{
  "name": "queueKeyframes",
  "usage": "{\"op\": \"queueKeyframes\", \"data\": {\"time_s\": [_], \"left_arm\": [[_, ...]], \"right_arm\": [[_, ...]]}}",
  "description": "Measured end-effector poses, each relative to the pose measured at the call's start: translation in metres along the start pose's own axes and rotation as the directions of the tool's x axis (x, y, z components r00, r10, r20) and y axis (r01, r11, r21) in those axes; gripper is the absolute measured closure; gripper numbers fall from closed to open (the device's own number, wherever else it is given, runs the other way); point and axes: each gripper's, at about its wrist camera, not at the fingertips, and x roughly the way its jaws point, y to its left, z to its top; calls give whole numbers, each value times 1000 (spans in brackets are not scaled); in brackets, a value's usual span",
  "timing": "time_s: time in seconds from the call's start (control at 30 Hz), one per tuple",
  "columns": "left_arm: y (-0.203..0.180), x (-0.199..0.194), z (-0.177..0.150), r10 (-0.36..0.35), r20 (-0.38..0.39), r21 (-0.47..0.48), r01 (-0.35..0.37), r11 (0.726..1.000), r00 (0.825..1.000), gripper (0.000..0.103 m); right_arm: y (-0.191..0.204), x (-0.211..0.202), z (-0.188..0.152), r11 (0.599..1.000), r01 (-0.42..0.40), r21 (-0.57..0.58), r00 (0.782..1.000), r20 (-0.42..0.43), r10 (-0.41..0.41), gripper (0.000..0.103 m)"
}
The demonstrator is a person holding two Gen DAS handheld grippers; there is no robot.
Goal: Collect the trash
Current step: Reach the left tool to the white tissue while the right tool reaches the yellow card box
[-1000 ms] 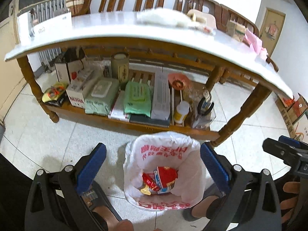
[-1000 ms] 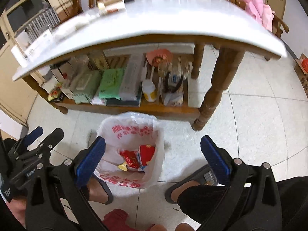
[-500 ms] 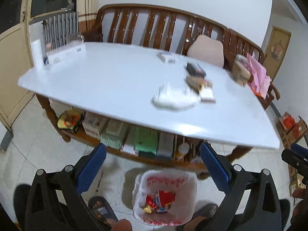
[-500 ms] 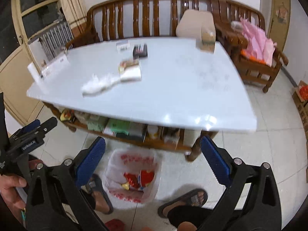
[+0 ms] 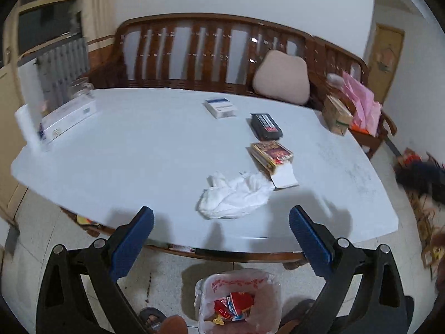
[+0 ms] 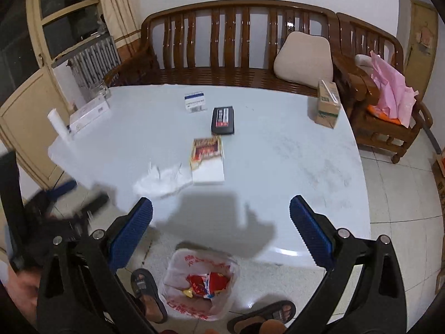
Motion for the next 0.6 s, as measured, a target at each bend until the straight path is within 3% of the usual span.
{"op": "queueKeyframes", "data": {"time_s": [0.27,0.6], "left_arm": [[-7,51,-4,15,-51,29,-13,999,999,8],[-4,100,1,11,-90,24,-9,1000,996,8]], "right_arm": [[9,71,51,999,-5,-49,995,-100,0,7],[30,149,74,994,0,-106,979,-201,-22,7]]}}
